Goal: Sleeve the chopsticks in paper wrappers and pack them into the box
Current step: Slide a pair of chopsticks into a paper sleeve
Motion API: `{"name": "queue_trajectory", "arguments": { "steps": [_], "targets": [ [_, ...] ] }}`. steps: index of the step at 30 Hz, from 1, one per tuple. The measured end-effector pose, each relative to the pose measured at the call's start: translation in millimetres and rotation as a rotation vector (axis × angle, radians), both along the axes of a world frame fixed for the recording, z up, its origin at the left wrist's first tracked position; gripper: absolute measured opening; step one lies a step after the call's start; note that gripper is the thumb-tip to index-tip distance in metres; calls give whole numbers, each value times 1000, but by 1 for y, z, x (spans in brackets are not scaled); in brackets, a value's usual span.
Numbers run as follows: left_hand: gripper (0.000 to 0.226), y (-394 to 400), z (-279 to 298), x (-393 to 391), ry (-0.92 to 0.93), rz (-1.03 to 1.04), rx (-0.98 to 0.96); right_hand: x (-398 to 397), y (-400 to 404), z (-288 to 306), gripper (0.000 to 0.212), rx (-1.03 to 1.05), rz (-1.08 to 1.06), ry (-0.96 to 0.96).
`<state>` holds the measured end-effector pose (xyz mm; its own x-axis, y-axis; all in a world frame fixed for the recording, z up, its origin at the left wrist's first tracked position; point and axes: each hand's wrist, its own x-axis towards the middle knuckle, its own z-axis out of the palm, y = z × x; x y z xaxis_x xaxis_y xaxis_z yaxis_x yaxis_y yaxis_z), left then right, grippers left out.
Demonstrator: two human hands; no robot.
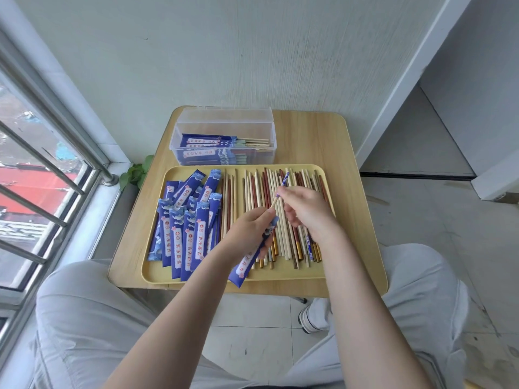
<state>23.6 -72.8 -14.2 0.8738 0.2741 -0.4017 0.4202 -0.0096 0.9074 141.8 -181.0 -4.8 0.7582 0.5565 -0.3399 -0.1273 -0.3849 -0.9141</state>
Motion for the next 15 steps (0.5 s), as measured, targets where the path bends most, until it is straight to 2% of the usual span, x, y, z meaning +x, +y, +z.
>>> {"name": "queue_trajectory", "arguments": {
  "steps": [4,7,12,15],
  "targets": [
    [34,4,-8,4,49,139,-56,16,-26,-10,28,-426,-43,-298],
    [32,7,-20,8,96,272,-112,15,-31,-21,32,-714,41,-402],
    [23,5,-29,10,117,378,-184,3,-14,-25,18,-876,123,-437],
    [23,7,-33,9,122,413,-248,-1,-6,-29,23,-886,96,-425]
  ]
}}
